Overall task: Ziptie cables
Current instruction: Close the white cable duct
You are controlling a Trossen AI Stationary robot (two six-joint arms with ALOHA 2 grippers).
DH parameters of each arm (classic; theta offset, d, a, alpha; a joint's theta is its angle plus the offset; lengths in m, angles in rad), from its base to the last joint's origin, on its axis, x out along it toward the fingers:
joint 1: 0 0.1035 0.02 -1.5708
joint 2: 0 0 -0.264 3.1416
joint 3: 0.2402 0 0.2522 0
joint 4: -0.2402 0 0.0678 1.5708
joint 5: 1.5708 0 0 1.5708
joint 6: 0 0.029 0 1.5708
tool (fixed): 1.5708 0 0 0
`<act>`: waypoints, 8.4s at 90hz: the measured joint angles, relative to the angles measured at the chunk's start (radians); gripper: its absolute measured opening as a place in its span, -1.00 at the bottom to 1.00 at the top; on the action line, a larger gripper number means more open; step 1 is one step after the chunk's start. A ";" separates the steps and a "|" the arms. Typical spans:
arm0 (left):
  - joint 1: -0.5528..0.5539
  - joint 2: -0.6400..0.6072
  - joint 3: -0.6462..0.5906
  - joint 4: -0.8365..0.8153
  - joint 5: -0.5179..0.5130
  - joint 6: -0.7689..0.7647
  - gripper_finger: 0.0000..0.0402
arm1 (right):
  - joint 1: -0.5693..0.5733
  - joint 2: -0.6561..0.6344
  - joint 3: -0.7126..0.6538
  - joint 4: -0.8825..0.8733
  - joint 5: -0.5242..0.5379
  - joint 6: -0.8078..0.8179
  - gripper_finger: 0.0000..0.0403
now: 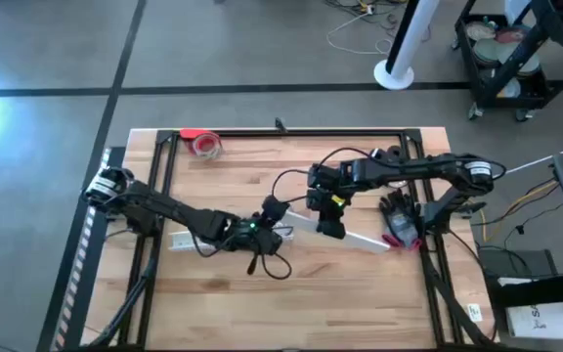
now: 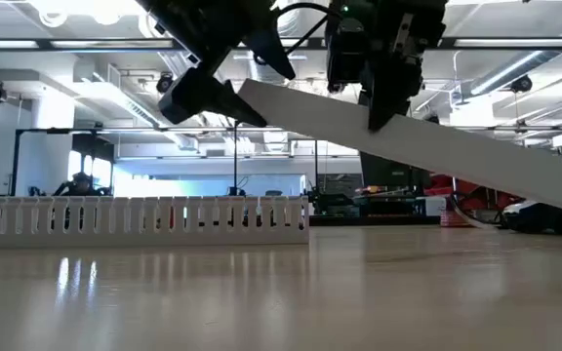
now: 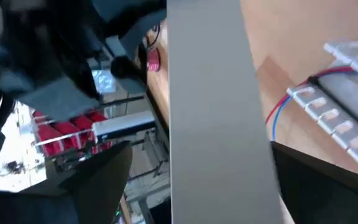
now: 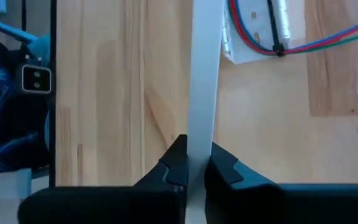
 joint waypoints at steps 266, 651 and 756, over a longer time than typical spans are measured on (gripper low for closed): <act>0.012 -0.197 -0.115 -0.128 0.491 -1.295 0.04 | 0.276 0.124 0.099 0.573 0.628 -0.257 0.71; 0.058 -0.050 -0.636 0.375 0.507 -1.066 0.02 | 0.235 0.313 -0.028 0.691 0.731 -0.368 0.09; 0.057 -0.050 -0.625 0.394 0.514 -1.010 0.16 | 0.175 0.330 0.040 0.530 0.560 -0.246 0.09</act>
